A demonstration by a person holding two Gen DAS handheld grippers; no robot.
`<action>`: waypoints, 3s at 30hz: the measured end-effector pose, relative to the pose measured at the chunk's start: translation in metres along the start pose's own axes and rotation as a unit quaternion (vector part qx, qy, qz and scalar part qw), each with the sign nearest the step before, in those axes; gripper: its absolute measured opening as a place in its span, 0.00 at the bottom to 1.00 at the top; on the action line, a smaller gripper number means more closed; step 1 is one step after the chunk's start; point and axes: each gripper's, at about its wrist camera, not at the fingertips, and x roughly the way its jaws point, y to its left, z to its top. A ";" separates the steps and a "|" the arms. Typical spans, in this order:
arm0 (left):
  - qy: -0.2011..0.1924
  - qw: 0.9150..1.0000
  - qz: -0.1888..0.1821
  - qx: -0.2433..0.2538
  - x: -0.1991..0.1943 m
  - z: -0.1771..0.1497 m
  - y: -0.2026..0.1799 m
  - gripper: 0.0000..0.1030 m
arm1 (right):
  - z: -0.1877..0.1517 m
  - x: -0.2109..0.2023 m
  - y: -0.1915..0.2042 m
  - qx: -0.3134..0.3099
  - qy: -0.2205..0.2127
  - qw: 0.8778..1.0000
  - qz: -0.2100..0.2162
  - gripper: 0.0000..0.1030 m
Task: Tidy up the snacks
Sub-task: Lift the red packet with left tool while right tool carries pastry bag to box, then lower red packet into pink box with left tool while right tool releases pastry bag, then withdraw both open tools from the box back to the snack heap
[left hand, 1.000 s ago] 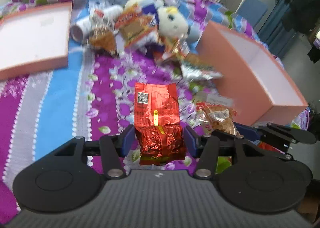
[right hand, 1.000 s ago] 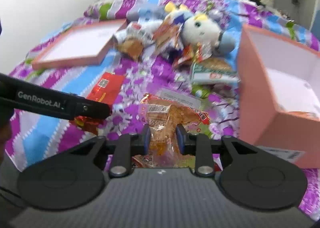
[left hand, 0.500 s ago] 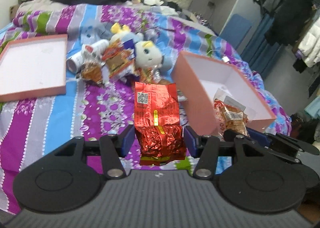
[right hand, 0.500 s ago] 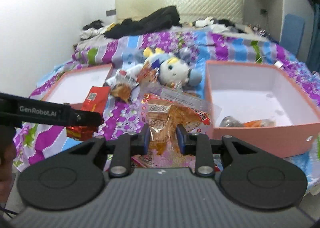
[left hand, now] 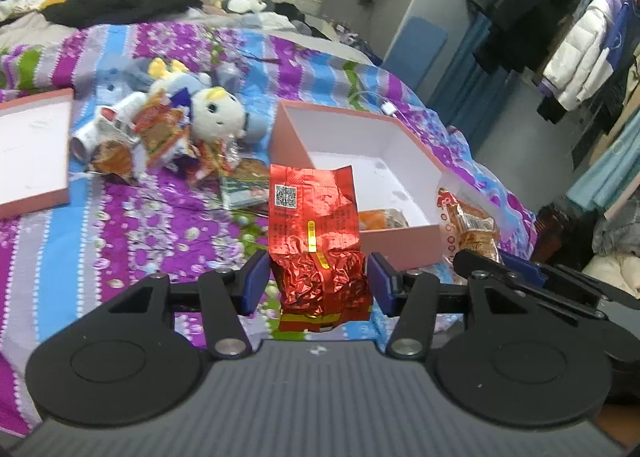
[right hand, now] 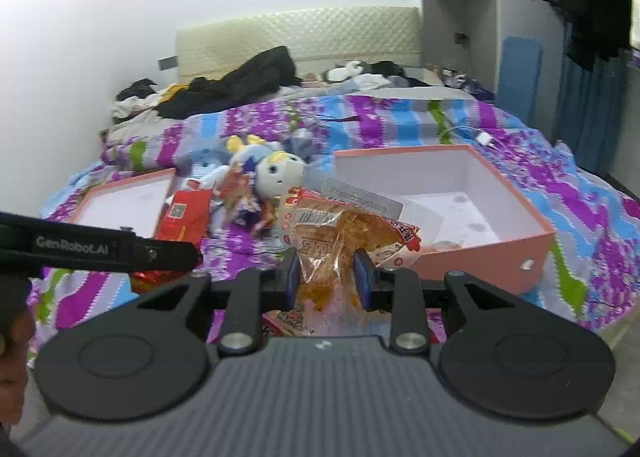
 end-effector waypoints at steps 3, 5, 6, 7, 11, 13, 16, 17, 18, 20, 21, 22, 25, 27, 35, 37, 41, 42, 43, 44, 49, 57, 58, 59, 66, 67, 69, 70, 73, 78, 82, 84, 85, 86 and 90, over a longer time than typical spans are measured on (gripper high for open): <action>0.008 1.000 -0.005 0.005 0.015 0.005 -0.009 0.57 | 0.003 0.005 -0.015 0.013 0.002 1.000 -0.010 0.31; 0.017 1.000 -0.008 0.009 0.028 0.013 -0.012 0.57 | 0.006 0.012 -0.025 0.020 0.004 1.000 -0.018 0.31; 0.019 1.000 -0.008 0.012 0.034 0.017 -0.015 0.57 | 0.008 0.015 -0.029 0.024 0.005 0.999 -0.020 0.31; 0.021 1.000 -0.009 0.014 0.042 0.022 -0.016 0.57 | 0.010 0.021 -0.035 0.027 0.006 0.999 -0.022 0.31; 0.027 0.999 -0.011 0.017 0.075 0.045 -0.024 0.57 | 0.019 0.044 -0.052 0.030 0.011 0.999 -0.023 0.31; 0.029 0.999 -0.012 0.023 0.094 0.058 -0.028 0.57 | 0.026 0.059 -0.060 0.031 0.012 0.999 -0.024 0.31; 0.035 0.999 -0.015 0.032 0.123 0.078 -0.035 0.57 | 0.037 0.082 -0.074 0.032 0.011 0.999 -0.024 0.31; 0.036 0.999 -0.015 0.033 0.132 0.084 -0.036 0.57 | 0.040 0.090 -0.079 0.032 0.010 0.999 -0.024 0.31; 0.037 0.999 -0.016 0.034 0.142 0.091 -0.037 0.57 | 0.043 0.098 -0.083 0.033 0.010 0.999 -0.024 0.31; 0.038 0.999 -0.015 0.034 0.164 0.105 -0.039 0.57 | 0.049 0.115 -0.092 0.034 0.011 0.999 -0.024 0.31; 0.039 0.999 -0.017 0.034 0.174 0.111 -0.039 0.57 | 0.052 0.124 -0.095 0.034 0.012 0.999 -0.024 0.31; 0.041 0.998 -0.019 0.035 0.184 0.117 -0.040 0.58 | 0.054 0.133 -0.099 0.035 0.014 0.999 -0.024 0.32; 0.050 0.997 -0.024 0.047 0.218 0.131 -0.045 0.58 | 0.058 0.159 -0.110 0.040 0.021 0.999 -0.025 0.32; 0.060 0.996 -0.029 0.052 0.241 0.138 -0.046 0.58 | 0.058 0.176 -0.117 0.043 0.031 0.998 -0.027 0.33; 0.087 0.994 -0.037 0.057 0.310 0.149 -0.046 0.58 | 0.049 0.232 -0.142 0.067 0.076 0.994 -0.034 0.35; 0.101 0.993 -0.039 0.054 0.326 0.148 -0.045 0.58 | 0.047 0.242 -0.146 0.070 0.084 0.993 -0.039 0.37; 0.102 0.993 -0.033 0.055 0.338 0.145 -0.039 0.59 | 0.040 0.255 -0.148 0.077 0.107 0.990 -0.043 0.41; 0.101 0.993 -0.028 0.054 0.339 0.145 -0.037 0.61 | 0.039 0.256 -0.149 0.081 0.110 0.990 -0.047 0.45; 0.104 0.993 -0.028 0.053 0.339 0.145 -0.036 0.66 | 0.039 0.256 -0.151 0.088 0.112 0.988 -0.054 0.52; 0.106 0.993 -0.023 0.050 0.340 0.146 -0.034 0.68 | 0.038 0.255 -0.153 0.092 0.111 0.988 -0.060 0.51; 0.093 0.994 -0.026 0.051 0.316 0.150 -0.033 0.68 | 0.044 0.241 -0.149 0.089 0.104 0.989 -0.058 0.50; 0.052 0.997 -0.027 0.059 0.233 0.146 -0.045 0.68 | 0.060 0.181 -0.126 0.084 0.054 0.994 -0.049 0.50; 0.047 0.997 -0.026 0.061 0.222 0.144 -0.046 0.68 | 0.061 0.172 -0.122 0.084 0.049 0.994 -0.048 0.50; 0.042 0.997 -0.024 0.063 0.210 0.142 -0.047 0.68 | 0.062 0.164 -0.119 0.084 0.044 0.994 -0.046 0.50; -0.003 0.997 0.002 0.078 0.124 0.130 -0.047 0.68 | 0.061 0.105 -0.092 0.079 0.013 0.996 -0.030 0.50; -0.007 0.997 0.001 0.078 0.114 0.128 -0.047 0.68 | 0.059 0.098 -0.089 0.078 0.011 0.997 -0.028 0.50; -0.017 0.997 0.004 0.080 0.093 0.121 -0.047 0.68 | 0.057 0.084 -0.081 0.075 0.004 0.997 -0.024 0.50; -0.020 0.997 0.005 0.080 0.084 0.117 -0.048 0.68 | 0.056 0.076 -0.077 0.074 0.001 0.997 -0.023 0.50; -0.029 0.997 0.001 0.073 0.058 0.102 -0.046 0.68 | 0.053 0.056 -0.067 0.071 -0.009 0.997 -0.017 0.50; -0.038 0.997 0.007 0.067 0.018 0.075 -0.042 0.68 | 0.044 0.027 -0.047 0.066 -0.020 0.998 -0.004 0.50; -0.043 0.997 0.021 0.068 -0.015 0.051 -0.037 0.68 | 0.035 0.009 -0.032 0.065 -0.023 0.998 0.005 0.50; -0.044 0.997 0.024 0.059 -0.029 0.038 -0.029 0.68 | 0.029 0.001 -0.026 0.062 -0.023 0.998 0.013 0.50; -0.043 0.997 0.027 0.057 -0.033 0.034 -0.026 0.68 | 0.025 -0.002 -0.022 0.059 -0.023 0.998 0.014 0.50; -0.042 0.997 0.033 0.055 -0.037 0.028 -0.022 0.68 | 0.022 -0.004 -0.019 0.057 -0.022 0.998 0.015 0.50; -0.044 0.997 0.047 0.050 -0.051 0.013 -0.007 0.68 | 0.007 -0.009 -0.007 0.049 -0.013 0.998 0.028 0.50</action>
